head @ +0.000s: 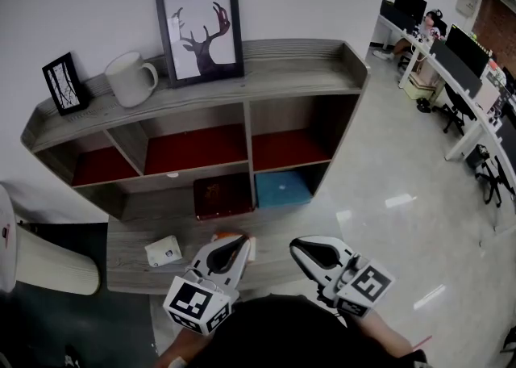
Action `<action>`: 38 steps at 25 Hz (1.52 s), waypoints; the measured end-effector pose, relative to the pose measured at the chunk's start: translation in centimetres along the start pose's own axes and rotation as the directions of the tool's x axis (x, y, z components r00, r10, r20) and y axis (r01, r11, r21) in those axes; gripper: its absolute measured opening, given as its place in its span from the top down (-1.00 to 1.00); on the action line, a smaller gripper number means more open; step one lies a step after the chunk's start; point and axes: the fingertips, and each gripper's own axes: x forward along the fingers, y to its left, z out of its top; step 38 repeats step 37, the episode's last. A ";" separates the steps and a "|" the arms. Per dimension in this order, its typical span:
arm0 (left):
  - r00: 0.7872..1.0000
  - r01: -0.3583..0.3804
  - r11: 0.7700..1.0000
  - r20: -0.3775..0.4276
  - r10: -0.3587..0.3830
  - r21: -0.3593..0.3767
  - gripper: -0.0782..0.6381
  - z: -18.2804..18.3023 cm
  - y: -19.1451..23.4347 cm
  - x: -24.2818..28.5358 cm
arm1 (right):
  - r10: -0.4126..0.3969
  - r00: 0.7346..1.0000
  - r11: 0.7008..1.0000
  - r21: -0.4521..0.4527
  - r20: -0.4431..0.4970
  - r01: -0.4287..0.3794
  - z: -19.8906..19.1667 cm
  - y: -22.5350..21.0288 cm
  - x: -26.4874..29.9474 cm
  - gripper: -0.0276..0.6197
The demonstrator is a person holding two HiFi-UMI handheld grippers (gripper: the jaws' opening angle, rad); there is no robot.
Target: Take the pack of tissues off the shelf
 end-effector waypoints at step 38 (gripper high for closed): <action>1.000 0.008 1.000 -0.009 -0.008 -0.012 0.75 -0.7 0.6 -0.3 | 0.024 0.999 1.000 -0.016 -0.045 -0.024 -1.2 0.7 0.9 0.86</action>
